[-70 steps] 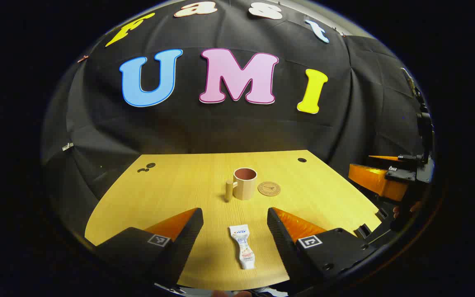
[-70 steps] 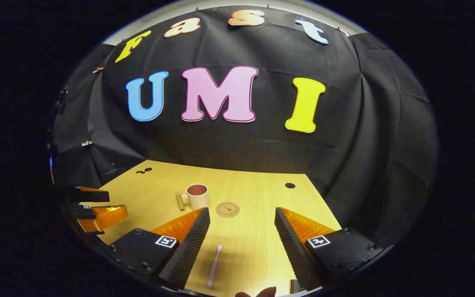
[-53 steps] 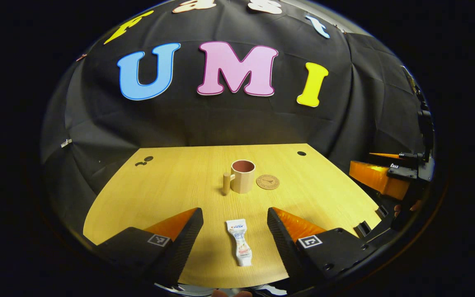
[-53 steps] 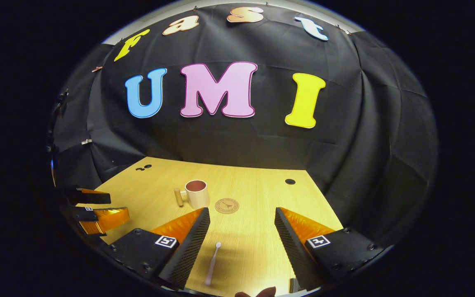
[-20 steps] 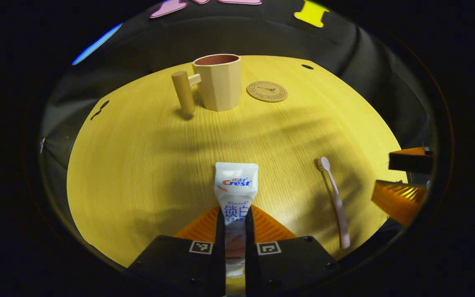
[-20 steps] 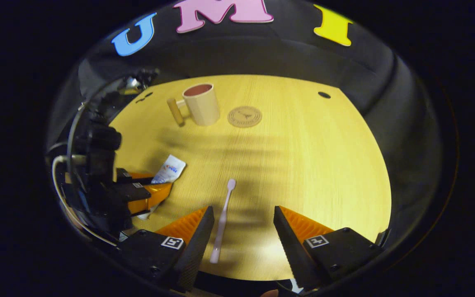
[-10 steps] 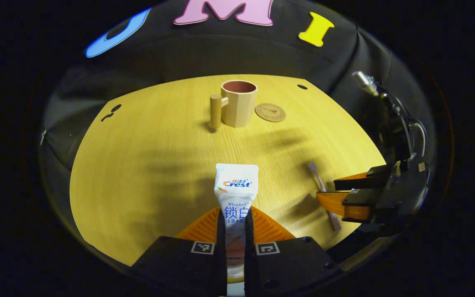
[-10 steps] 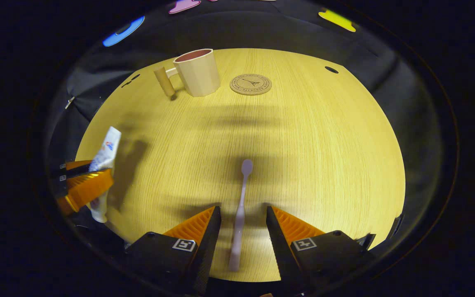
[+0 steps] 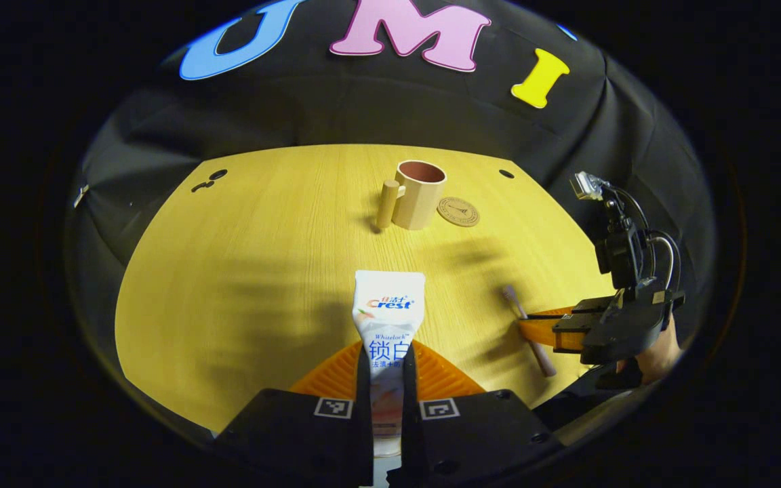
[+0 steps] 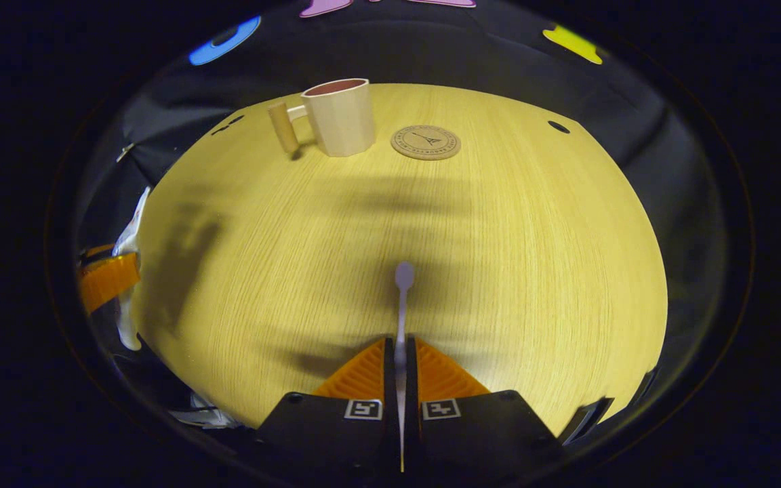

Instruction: Put the toothbrush and toothpaste on the desktop into the cup, then pick up the cup and place it on the coaster on the desktop.

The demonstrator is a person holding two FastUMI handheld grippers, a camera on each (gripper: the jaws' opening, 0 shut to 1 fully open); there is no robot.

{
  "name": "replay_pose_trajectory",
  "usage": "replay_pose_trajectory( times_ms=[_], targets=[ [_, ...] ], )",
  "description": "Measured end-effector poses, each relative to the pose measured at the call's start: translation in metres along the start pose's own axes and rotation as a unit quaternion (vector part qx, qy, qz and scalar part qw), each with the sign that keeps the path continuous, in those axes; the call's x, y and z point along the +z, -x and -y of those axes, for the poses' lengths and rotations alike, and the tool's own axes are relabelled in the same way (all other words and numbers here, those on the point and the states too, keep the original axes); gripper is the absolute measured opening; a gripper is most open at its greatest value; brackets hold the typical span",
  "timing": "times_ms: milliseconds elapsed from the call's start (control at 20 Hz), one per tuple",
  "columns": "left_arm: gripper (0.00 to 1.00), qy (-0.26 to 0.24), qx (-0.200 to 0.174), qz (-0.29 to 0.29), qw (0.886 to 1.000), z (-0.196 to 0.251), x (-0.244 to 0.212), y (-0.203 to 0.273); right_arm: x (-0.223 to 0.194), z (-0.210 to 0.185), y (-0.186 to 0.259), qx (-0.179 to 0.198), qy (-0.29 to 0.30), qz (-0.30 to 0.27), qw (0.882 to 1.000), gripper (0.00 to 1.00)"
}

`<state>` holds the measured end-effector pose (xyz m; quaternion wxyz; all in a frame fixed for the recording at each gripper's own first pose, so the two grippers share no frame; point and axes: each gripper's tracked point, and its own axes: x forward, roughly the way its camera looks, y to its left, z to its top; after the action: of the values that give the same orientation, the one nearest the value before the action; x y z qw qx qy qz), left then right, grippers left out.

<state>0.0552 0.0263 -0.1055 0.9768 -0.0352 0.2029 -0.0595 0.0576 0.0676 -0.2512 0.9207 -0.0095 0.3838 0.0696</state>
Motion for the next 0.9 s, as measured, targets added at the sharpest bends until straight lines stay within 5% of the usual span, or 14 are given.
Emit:
replay_pose_trajectory(
  times_ms=[200,400,900],
  targets=[
    [0.2,0.006,-0.052,0.1,0.994,0.021,0.065,0.017,0.013,-0.01,0.015,0.068,-0.06,0.049,0.995,0.07],
    [0.2,0.033,-0.086,0.208,0.974,0.035,0.154,0.027,0.052,-0.009,0.054,0.13,-0.102,0.122,0.979,0.06],
    [0.19,-0.01,-0.084,0.36,0.929,0.051,0.304,-0.016,0.104,0.017,0.107,0.175,-0.143,0.187,0.956,0.06]
  ],
)
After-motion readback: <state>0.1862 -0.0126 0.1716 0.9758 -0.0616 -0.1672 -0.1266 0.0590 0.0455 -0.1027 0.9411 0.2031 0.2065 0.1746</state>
